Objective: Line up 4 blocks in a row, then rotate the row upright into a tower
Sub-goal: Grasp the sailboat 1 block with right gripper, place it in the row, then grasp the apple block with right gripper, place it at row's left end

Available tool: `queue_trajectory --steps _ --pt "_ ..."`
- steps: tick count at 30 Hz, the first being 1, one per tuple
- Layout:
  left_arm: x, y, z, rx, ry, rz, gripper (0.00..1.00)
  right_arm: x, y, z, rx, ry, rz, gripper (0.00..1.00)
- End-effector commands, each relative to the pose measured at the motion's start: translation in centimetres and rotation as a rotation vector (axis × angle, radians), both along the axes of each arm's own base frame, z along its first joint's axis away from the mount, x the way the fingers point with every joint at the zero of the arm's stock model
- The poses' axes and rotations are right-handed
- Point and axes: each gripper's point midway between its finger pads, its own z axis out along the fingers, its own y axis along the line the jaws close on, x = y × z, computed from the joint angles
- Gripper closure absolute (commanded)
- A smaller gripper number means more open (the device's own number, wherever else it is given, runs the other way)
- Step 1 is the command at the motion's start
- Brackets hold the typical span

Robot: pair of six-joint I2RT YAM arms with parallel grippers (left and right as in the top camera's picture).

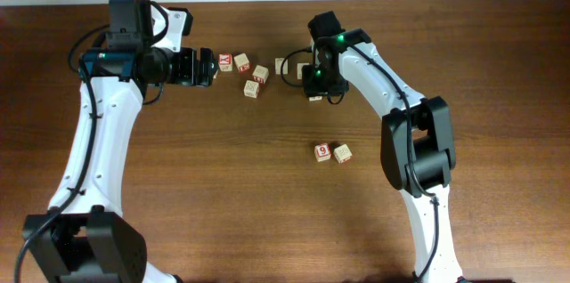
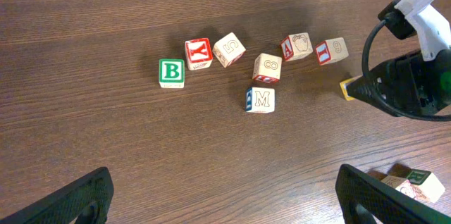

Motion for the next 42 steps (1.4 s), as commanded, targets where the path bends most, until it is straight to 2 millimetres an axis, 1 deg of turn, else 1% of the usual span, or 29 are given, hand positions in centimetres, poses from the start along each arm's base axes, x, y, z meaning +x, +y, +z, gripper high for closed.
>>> queue_trajectory --steps 1,2,3,4,6,8,9,10,11,12,14,16,21,22,24,25,26,28,31,32,33,34,36,37,38,39,40,41,42 --pt "0.3 0.1 0.5 -0.003 -0.012 0.006 0.01 0.6 -0.1 0.3 -0.007 -0.021 0.019 0.71" --pt "0.3 0.1 0.5 -0.003 -0.012 0.006 0.01 0.5 -0.1 0.6 -0.007 -0.02 0.019 0.73" --pt "0.3 0.1 0.5 -0.003 -0.012 0.006 0.01 0.3 -0.1 1.2 -0.004 -0.017 0.02 0.73" --pt "0.3 0.1 0.5 -0.003 -0.012 0.006 0.01 0.1 -0.1 2.4 -0.003 -0.02 0.022 0.73" --pt "0.3 0.1 0.5 -0.003 -0.012 0.006 0.01 -0.4 0.2 6.1 0.021 -0.012 0.028 0.73" --pt "0.3 0.1 0.5 -0.003 -0.012 0.006 0.01 -2.2 1.5 8.9 0.076 0.045 0.056 0.74" --pt "0.3 0.1 0.5 -0.003 -0.012 0.006 0.01 -4.5 2.4 9.4 0.083 0.122 0.079 0.74" --pt "0.3 0.1 0.5 -0.003 -0.012 0.006 0.01 -7.1 2.9 8.9 0.078 0.219 0.094 0.74" --pt "0.3 0.1 0.5 -0.003 -0.012 0.006 0.01 -8.9 3.1 8.0 0.051 0.283 0.11 0.74" --pt "0.3 0.1 0.5 -0.003 -0.012 0.006 0.01 -10.8 3.5 6.4 0.022 0.347 0.128 0.75" --pt "0.3 0.1 0.5 -0.003 -0.012 0.006 0.01 -13.0 3.4 3.9 -0.016 0.433 0.107 0.76" --pt "0.3 0.1 0.5 -0.003 -0.012 0.006 0.01 -14.6 3.2 2.3 -0.041 0.486 0.098 0.77" --pt "0.3 0.1 0.5 -0.003 -0.012 0.006 0.01 -15.0 3.4 2.1 -0.052 0.491 0.11 0.75" --pt "0.3 0.1 0.5 -0.003 -0.012 0.006 0.01 -15.0 3.4 2.1 -0.053 0.491 0.111 0.72" --pt "0.3 0.1 0.5 -0.003 -0.012 0.006 0.01 -15.0 3.4 2.1 -0.055 0.491 0.111 0.71" --pt "0.3 0.1 0.5 -0.003 -0.012 0.006 0.01 -15.0 3.4 2.1 -0.056 0.491 0.112 0.66" --pt "0.3 0.1 0.5 -0.003 -0.012 0.006 0.01 -15.1 3.5 2.1 -0.057 0.492 0.114 0.64" --pt "0.3 0.1 0.5 -0.003 -0.012 0.006 0.01 -15.3 3.5 2.2 -0.06 0.497 0.117 0.62" --pt "0.3 0.1 0.5 -0.003 -0.012 0.006 0.01 -15.5 3.4 2.2 -0.063 0.504 0.116 0.57" --pt "0.3 0.1 0.5 -0.003 -0.012 0.006 0.01 -15.3 3.5 2.2 -0.062 0.496 0.12 0.57" --pt "0.3 0.1 0.5 -0.003 -0.012 0.006 0.01 -14.4 3.4 2.5 -0.066 0.454 0.139 0.58" --pt "0.3 0.1 0.5 -0.003 -0.012 0.006 0.01 -12.7 3.2 3.5 -0.073 0.39 0.132 0.58" --pt "0.3 0.1 0.5 -0.003 -0.012 0.006 0.01 -7.7 3.1 7.6 -0.032 0.204 0.099 0.56" --pt "0.3 0.0 0.5 -0.003 -0.012 0.005 0.01 -3.0 2.3 10.4 -0.051 0.001 0.062 0.52" --pt "0.3 -0.1 0.5 -0.003 -0.012 0.003 0.01 -0.2 1.9 11.2 -0.067 -0.112 0.038 0.52" --pt "0.3 -0.1 0.5 -0.003 -0.012 0.003 0.01 1.5 1.9 11.2 -0.076 -0.181 0.022 0.52" --pt "0.3 -0.1 0.5 -0.003 -0.012 0.003 0.01 2.5 2.3 10.9 -0.068 -0.214 0.023 0.51" --pt "0.3 0.0 0.5 -0.003 -0.012 0.005 0.01 3.3 2.7 10.0 -0.063 -0.232 0.036 0.52" --pt "0.3 0.0 0.5 -0.003 -0.012 0.004 0.01 3.9 3.0 8.7 -0.071 -0.237 0.066 0.51"
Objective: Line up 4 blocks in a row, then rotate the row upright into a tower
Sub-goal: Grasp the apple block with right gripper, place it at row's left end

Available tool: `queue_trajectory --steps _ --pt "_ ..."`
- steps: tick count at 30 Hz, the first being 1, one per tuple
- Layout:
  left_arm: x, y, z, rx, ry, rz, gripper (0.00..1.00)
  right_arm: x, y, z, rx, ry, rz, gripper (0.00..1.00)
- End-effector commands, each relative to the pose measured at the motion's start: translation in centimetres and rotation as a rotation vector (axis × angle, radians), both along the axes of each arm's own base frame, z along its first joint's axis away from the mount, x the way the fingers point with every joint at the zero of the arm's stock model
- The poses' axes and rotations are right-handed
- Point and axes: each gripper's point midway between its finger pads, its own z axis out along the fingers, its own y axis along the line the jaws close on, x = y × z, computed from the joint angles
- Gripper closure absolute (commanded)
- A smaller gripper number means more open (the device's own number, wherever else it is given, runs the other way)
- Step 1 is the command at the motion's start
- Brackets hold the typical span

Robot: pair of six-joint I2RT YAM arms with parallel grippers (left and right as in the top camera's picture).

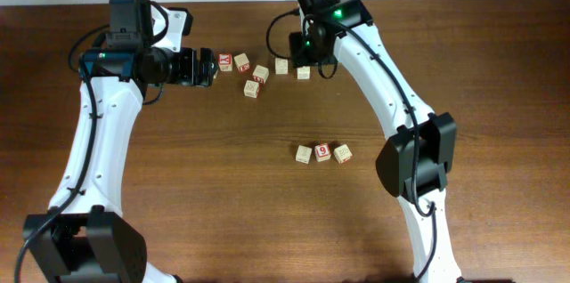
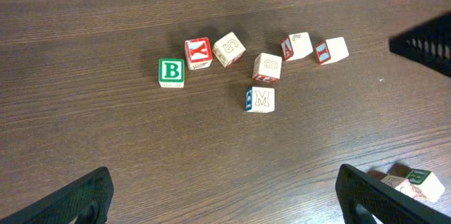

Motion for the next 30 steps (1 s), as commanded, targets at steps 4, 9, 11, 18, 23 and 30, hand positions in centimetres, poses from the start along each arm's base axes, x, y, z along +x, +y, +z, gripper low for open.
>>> queue_trajectory --steps 4,9,11,18,23,30 --pt "0.3 0.0 0.5 -0.003 -0.012 0.004 0.01 1.3 0.2 -9.4 -0.111 0.062 0.088 0.51" --pt "0.3 0.0 0.5 -0.003 -0.013 0.004 0.01 2.5 -0.4 -11.2 -0.157 0.03 0.061 0.51" --pt "0.3 0.0 0.5 -0.003 -0.013 0.004 0.01 2.7 -0.3 -11.2 -0.154 0.023 0.06 0.52" --pt "0.3 0.0 0.5 -0.003 -0.012 0.004 0.01 3.3 -0.1 -10.9 -0.12 0.008 -0.015 0.72" --pt "0.3 0.0 0.5 -0.003 -0.012 0.004 0.01 -1.8 1.7 -8.8 0.002 0.226 0.064 0.73" --pt "0.3 0.0 0.5 -0.003 -0.012 0.004 0.01 -12.4 7.5 -8.7 0.022 0.539 0.135 0.72"
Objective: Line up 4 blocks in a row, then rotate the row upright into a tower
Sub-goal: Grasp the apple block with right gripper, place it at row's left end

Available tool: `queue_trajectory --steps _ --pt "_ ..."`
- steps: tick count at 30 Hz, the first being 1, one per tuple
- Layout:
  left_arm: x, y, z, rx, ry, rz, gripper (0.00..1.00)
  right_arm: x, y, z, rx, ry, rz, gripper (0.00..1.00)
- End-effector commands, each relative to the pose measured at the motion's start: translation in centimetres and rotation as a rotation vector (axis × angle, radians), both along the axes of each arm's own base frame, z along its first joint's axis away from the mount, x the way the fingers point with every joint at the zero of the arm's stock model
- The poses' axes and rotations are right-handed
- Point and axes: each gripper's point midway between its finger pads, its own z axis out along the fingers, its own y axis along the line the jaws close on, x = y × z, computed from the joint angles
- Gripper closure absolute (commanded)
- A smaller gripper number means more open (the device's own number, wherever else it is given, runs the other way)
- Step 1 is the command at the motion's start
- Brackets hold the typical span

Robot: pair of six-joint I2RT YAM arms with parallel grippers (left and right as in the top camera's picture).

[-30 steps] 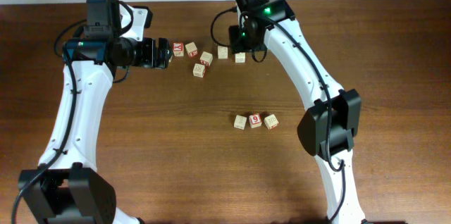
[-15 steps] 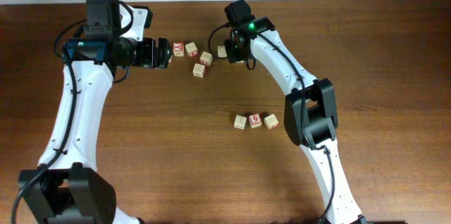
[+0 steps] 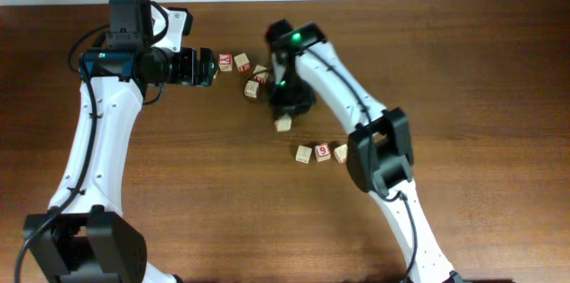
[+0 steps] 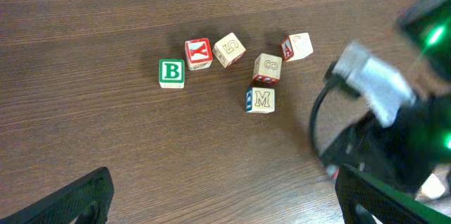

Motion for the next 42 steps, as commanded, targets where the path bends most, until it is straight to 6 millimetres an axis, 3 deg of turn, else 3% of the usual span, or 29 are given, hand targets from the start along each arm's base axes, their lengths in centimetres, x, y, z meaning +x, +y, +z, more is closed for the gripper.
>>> queue_trajectory --steps 1,4,7,15,18,19,21,22,25,27,29,31,33,35,39,42 --pt "0.3 0.0 0.5 -0.003 -0.012 0.004 0.01 -2.7 2.4 0.8 -0.005 0.041 0.023 0.72" --pt "0.3 0.0 0.5 -0.003 -0.013 0.004 0.01 -5.0 0.7 0.7 -0.112 0.11 0.039 0.72" --pt "0.3 0.0 0.5 -0.003 -0.012 0.004 0.01 -5.1 -1.3 0.3 -0.235 0.104 -0.004 0.72" --pt "0.3 0.0 0.5 -0.003 -0.012 0.004 0.01 -6.5 -1.6 0.6 -0.27 0.143 0.016 0.59" --pt "0.3 0.0 0.5 -0.003 -0.012 0.004 0.01 -5.6 -1.3 1.3 -0.24 0.106 0.03 0.61" --pt "0.3 0.0 0.5 -0.003 -0.012 0.004 0.01 -4.6 -1.2 2.6 -0.21 0.065 0.025 0.61" --pt "0.3 0.0 0.5 -0.003 -0.012 0.004 0.01 -2.1 -1.1 7.6 -0.101 -0.067 0.016 0.61" --pt "0.3 0.0 0.5 -0.003 -0.012 0.004 0.01 -0.6 -2.6 15.1 0.037 -0.214 -0.02 0.6" --pt "0.3 0.0 0.5 -0.003 -0.012 0.004 0.01 -0.7 -7.0 24.0 0.159 -0.377 -0.083 0.6" --pt "0.3 0.0 0.5 -0.003 -0.012 0.004 0.01 -1.3 -9.8 27.2 0.172 -0.452 -0.111 0.6" --pt "0.3 0.0 0.5 -0.003 -0.013 0.004 0.01 -2.1 -11.8 28.0 0.152 -0.462 -0.146 0.6" --pt "0.3 0.0 0.5 -0.003 -0.012 0.004 0.01 -3.9 -14.5 26.6 0.079 -0.401 -0.185 0.61" --pt "0.3 0.0 0.5 -0.003 -0.013 0.004 0.01 -6.0 -16.5 23.8 0.006 -0.295 -0.208 0.6" --pt "0.3 0.0 0.5 -0.003 -0.012 0.004 0.01 -7.7 -17.0 18.8 -0.063 -0.143 -0.2 0.6" --pt "0.3 0.0 0.5 -0.003 -0.012 0.004 0.01 -8.0 -17.3 10.3 -0.106 -0.059 -0.2 0.6" --pt "0.3 0.0 0.5 -0.003 -0.012 0.004 0.01 -8.6 -20.0 5.1 -0.258 -0.063 -0.244 0.6"
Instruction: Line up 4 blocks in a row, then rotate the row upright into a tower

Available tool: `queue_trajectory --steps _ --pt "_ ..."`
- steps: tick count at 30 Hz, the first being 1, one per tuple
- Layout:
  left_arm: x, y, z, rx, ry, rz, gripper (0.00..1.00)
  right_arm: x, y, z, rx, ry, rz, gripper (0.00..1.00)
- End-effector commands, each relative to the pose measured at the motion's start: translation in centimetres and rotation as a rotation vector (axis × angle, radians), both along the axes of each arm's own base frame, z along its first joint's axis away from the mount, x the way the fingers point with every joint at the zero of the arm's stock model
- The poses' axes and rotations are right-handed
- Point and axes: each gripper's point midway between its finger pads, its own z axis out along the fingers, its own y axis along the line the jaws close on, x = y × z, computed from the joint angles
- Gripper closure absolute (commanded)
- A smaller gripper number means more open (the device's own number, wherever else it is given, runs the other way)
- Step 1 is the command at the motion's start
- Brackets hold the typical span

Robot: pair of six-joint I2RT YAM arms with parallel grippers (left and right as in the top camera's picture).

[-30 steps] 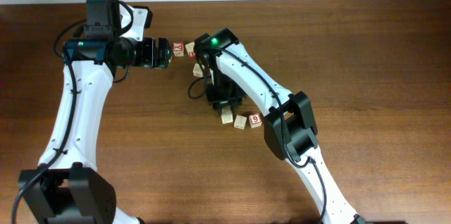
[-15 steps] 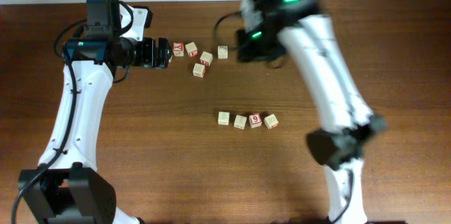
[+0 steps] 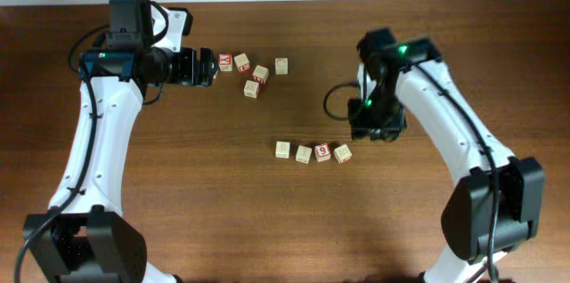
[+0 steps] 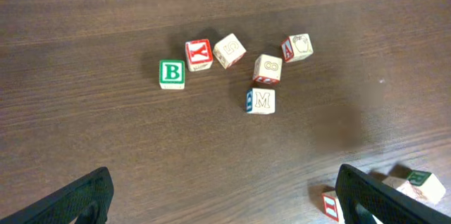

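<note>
Four lettered wooden blocks lie in a row at mid-table: the left end block (image 3: 283, 149), a second block (image 3: 304, 154), a red-faced third block (image 3: 322, 152) and the right end block (image 3: 342, 153). My right gripper (image 3: 368, 128) hovers just up and right of the row; its jaws are hidden under the wrist. The left gripper (image 4: 225, 206) is open and empty at the far left (image 3: 203, 67), looking down on a cluster: green B (image 4: 171, 73), red Y (image 4: 199, 53), 5 (image 4: 230, 49), 8 (image 4: 267, 68), M (image 4: 261, 100) and an apple block (image 4: 297, 46).
The cluster shows from overhead as a red Y block (image 3: 224, 61), three cream blocks and a lone block (image 3: 281, 66). A red I block (image 4: 329, 205) from the row shows at the bottom right of the left wrist view. The brown table (image 3: 178, 194) ends at its far edge near the cluster.
The block that was under my right gripper at mid-table now lies at the left end of the row, making four. The right arm has moved right, away from it. The left arm is unchanged.
At first the row held two blocks and my right gripper was at the far cluster. Then the row had three and the gripper was at the cluster again. Then one block was gone from the cluster and lay under the gripper. Now the row has four.
</note>
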Motion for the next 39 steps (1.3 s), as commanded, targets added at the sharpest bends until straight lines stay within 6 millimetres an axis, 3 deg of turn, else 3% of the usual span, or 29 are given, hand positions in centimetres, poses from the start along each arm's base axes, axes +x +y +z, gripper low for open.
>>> queue_trajectory --steps 1,6,8,15,18,22,26,32,37,39 --pt "0.3 0.0 0.5 -0.003 -0.011 0.004 0.01 -0.7 -2.6 -3.8 -0.132 -0.012 -0.031 0.6" --pt "0.3 0.0 0.5 -0.003 -0.011 0.004 0.01 -0.5 -2.5 -9.0 -0.114 -0.088 -0.027 0.73" --pt "0.3 0.0 0.5 -0.003 -0.011 0.004 0.01 -0.8 -1.9 -9.9 -0.071 -0.093 0.003 0.74" --pt "0.3 0.0 0.5 -0.003 -0.011 0.004 0.01 -0.9 0.7 -9.7 0.081 -0.082 0.022 0.75" --pt "0.3 0.0 0.5 -0.003 -0.011 0.004 0.01 -1.0 1.0 -9.7 0.082 -0.084 0.033 0.78" --pt "0.3 0.0 0.5 -0.003 -0.011 0.004 0.01 -0.9 2.8 -9.6 0.093 -0.117 0.119 0.78" --pt "0.3 0.0 0.5 -0.003 -0.011 0.004 0.01 -0.8 3.1 -9.6 0.097 -0.131 0.164 0.78" --pt "0.3 0.0 0.5 -0.003 -0.011 0.004 0.01 -1.3 5.3 -9.2 0.1 -0.156 0.31 0.78" --pt "0.3 0.0 0.5 -0.003 -0.011 0.004 0.01 -1.2 6.2 -8.8 0.101 -0.173 0.366 0.77" --pt "0.3 0.0 0.5 -0.003 -0.011 0.004 0.01 0.0 6.6 -7.6 0.108 -0.203 0.362 0.69"
